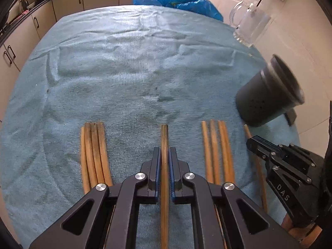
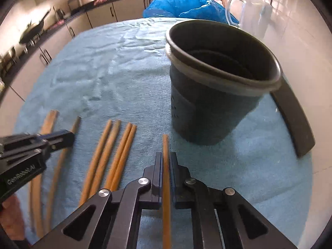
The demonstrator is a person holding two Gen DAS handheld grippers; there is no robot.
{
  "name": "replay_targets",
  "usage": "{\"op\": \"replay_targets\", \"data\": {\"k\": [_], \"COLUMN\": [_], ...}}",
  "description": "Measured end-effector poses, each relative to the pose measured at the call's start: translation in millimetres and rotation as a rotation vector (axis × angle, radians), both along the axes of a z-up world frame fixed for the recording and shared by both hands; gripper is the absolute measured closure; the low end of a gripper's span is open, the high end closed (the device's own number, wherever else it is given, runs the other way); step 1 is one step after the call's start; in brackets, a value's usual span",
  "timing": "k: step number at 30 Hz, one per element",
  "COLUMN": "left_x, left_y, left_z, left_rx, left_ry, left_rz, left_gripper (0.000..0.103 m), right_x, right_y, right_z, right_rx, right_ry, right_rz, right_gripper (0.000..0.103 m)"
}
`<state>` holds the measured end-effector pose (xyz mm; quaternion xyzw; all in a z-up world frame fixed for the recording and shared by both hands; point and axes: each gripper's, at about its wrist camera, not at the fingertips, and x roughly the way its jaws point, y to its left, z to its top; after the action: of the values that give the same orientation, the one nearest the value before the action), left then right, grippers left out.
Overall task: Organize utensils
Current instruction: 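Lower the left tool and grasp one wooden chopstick, then lift the chopstick with the left tool and carry it over the grey holder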
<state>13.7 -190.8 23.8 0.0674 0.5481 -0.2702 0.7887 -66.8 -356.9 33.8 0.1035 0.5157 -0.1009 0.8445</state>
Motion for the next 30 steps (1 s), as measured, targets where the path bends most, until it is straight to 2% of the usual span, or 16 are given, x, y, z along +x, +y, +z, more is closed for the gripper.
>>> {"op": "replay_targets", "data": {"k": [3,7,11,16,20,30], "left_x": [-7,-24,-46,-74,-88,-101], "left_y": [8,20,35,49,54,60], "left_z": [22,63,101,136,149,162], "left_rx": [-0.045,-0.105,-0.16,-0.205,-0.218,-0.234], "left_ry": [-0.035,-0.114,-0.192,-0.282,-0.324,-0.359], "left_rz": [0.01,0.015,0.021,0.022,0.018,0.02], "left_gripper": [0.096,0.096,0.096,0.096,0.096,0.096], "right_x": [-14,-41,-70,-105,-121,-141], "right_y": [-2,-3,4,8,16,22], "right_z": [18,59,98,126,138,153], "right_rx": [0.055,0.099,0.076,0.07,0.068,0.058], "right_ry": [-0.08,-0.227,-0.365,-0.511,-0.577,-0.627], "right_rz": [0.007,0.023,0.03,0.025,0.013,0.011], "right_gripper": [0.097,0.097,0.097,0.097,0.097,0.097]}}
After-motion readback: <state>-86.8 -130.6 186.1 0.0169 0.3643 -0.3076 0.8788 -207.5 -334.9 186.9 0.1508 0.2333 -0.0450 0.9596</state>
